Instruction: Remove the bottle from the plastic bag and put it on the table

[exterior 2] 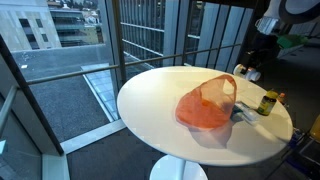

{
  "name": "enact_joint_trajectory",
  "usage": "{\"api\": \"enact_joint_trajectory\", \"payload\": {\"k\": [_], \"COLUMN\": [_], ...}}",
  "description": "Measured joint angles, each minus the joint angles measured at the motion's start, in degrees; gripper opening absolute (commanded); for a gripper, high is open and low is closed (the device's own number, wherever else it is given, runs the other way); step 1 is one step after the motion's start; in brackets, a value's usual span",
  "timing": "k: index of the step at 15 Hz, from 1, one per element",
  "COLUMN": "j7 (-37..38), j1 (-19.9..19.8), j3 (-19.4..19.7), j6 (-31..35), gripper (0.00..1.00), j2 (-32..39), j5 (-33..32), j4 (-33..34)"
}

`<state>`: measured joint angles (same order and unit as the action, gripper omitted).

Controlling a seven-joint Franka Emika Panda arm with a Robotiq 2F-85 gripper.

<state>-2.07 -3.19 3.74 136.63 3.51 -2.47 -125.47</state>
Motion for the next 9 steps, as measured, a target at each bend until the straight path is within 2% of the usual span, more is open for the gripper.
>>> {"api": "enact_joint_trajectory", "payload": {"k": [9], "j7": [0.4], "j1": [-3.4], "j3": [3.2], "j6": [3.6], "gripper": [0.36], "j2": [6.5], "j5": [0.1], "j4": [0.0]}}
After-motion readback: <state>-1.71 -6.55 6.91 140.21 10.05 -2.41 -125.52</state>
